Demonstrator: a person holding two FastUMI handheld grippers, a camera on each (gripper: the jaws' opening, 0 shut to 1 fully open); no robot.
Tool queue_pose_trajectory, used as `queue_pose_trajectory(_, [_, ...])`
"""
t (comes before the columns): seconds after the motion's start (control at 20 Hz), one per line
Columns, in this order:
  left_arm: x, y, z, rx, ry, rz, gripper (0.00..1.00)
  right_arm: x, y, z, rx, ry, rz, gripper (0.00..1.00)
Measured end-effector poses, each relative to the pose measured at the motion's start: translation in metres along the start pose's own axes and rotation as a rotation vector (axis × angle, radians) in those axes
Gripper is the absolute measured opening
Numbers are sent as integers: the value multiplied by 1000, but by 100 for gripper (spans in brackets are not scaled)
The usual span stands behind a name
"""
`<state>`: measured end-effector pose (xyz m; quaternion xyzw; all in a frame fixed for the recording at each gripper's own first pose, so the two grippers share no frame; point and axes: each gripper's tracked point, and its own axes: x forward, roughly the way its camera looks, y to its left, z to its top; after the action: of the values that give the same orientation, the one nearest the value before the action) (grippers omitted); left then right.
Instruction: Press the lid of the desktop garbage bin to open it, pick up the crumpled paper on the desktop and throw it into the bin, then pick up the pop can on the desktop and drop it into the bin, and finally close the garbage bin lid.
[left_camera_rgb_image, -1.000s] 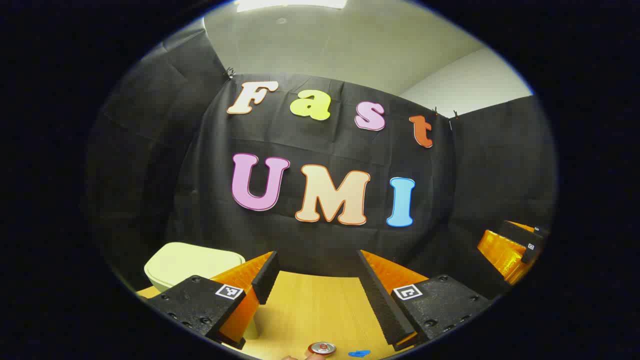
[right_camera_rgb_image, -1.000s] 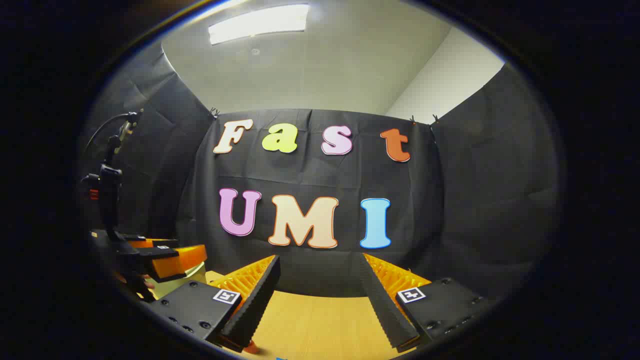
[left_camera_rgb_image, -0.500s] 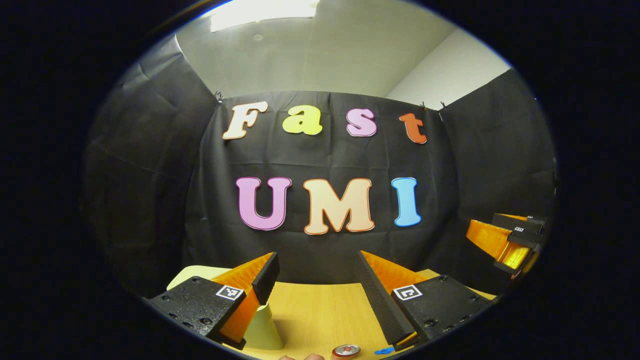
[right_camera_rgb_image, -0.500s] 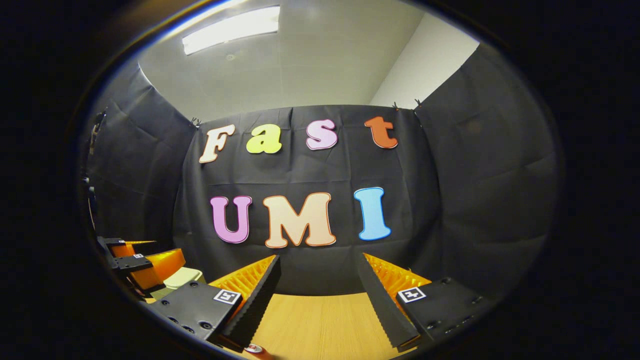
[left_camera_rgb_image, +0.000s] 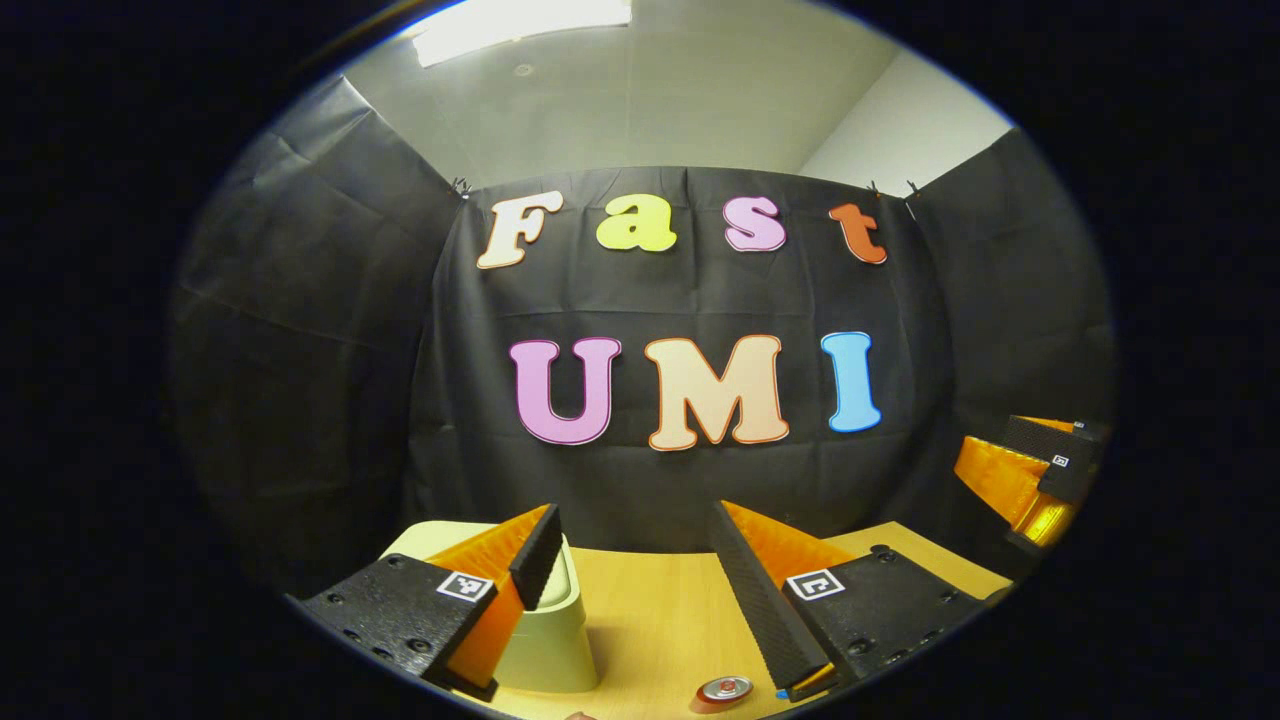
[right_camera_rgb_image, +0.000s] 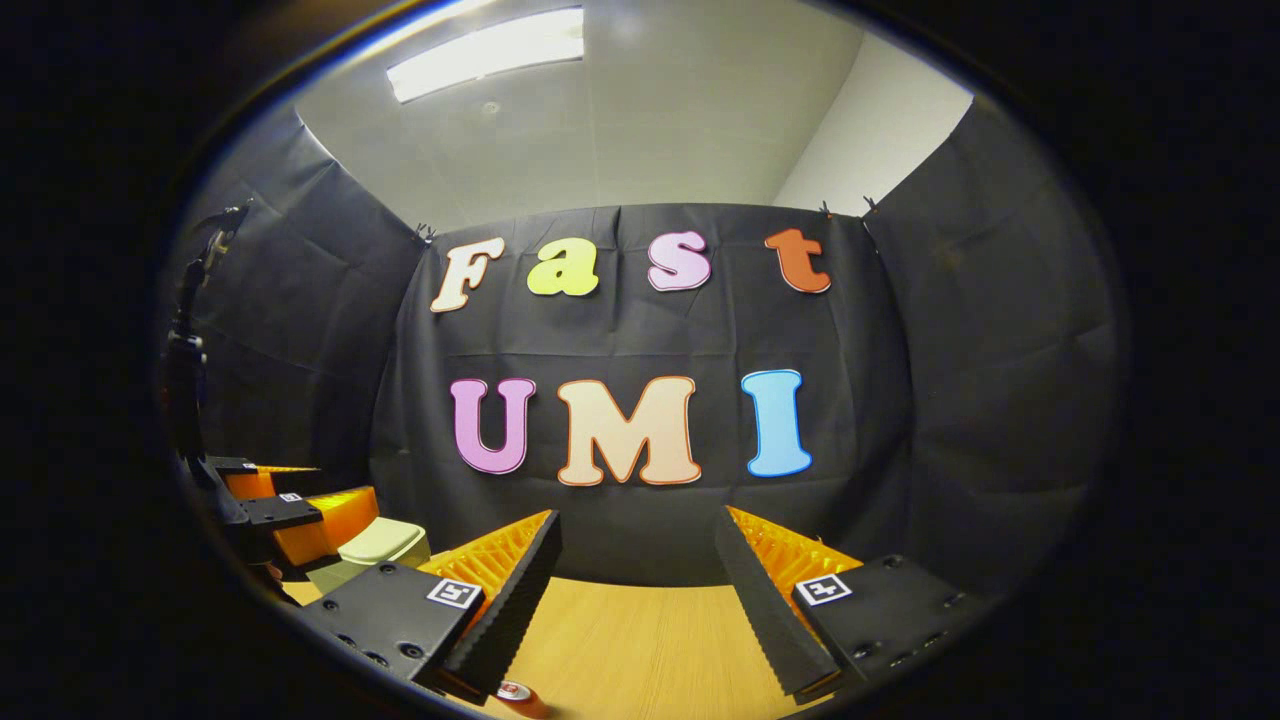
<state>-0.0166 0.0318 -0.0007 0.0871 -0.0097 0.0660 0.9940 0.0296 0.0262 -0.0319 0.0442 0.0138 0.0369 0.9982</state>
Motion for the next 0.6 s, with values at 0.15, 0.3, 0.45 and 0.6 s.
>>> queue_pose_trajectory(0.15, [0, 4, -2, 0, 0, 10, 75, 2, 0, -4, 0, 9, -2, 98])
queue_pose_trajectory(0.3, [7, 16, -23, -25, 64, 20, 52, 7, 5, -12, -4, 29, 4, 98])
queue_pose_trajectory(0.45, [12, 68, -44, -61, 107, 153, 0, 5, 6, -17, -41, 37, -14, 98])
queue_pose_trajectory(0.6, [17, 104, -56, -18, 122, 204, 0, 4, 5, -27, -60, 60, -32, 99])
